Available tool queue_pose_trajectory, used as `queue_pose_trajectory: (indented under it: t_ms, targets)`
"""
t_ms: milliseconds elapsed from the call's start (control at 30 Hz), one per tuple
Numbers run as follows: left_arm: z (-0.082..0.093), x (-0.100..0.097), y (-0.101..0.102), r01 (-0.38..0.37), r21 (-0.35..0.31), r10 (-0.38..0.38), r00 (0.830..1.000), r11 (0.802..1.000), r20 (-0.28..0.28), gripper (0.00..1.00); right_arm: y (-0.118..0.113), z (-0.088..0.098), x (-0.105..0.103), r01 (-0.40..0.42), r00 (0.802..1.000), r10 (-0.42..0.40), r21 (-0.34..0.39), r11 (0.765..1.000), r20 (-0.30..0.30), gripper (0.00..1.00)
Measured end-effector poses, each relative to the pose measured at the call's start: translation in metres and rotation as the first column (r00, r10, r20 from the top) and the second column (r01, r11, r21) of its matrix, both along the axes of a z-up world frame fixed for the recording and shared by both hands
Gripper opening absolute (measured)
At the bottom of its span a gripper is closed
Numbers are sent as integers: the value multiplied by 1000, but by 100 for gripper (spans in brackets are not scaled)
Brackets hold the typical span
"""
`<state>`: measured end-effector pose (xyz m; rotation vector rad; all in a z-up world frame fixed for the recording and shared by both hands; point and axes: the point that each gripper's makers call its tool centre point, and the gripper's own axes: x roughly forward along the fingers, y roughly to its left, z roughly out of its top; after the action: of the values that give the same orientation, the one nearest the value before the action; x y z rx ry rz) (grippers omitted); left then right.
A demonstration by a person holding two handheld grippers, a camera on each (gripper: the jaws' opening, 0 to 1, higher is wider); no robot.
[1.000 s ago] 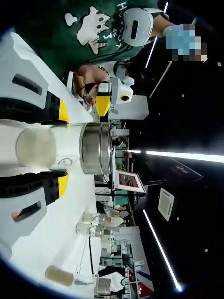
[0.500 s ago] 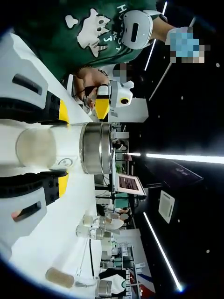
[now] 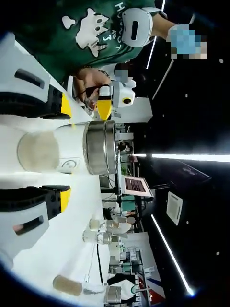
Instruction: Rotate the seasoning bottle until the label or dispensing opening points toward the visible target arrow and the bottle remains upright within the marked orientation range
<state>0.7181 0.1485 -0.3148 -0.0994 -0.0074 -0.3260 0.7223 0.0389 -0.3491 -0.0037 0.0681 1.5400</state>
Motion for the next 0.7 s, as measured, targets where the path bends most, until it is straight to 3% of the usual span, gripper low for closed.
queue_pose_trajectory:
  t_ms: [333,500,700]
  targets:
    - [0,0,1,-1,-4,1,1000,1000,2,96,-8,31,1,35,999,-35,72,997,7,50]
    - [0,-1,0,2,-3,-2,1000,1000,-1,96,-5,31,2,21,1000,-21,66,998,-1,48]
    - [-1,-2,-1,4,-1,-4,1000,1000,1,96,2,18,0,-1,1000,3,41,999,-31,46]
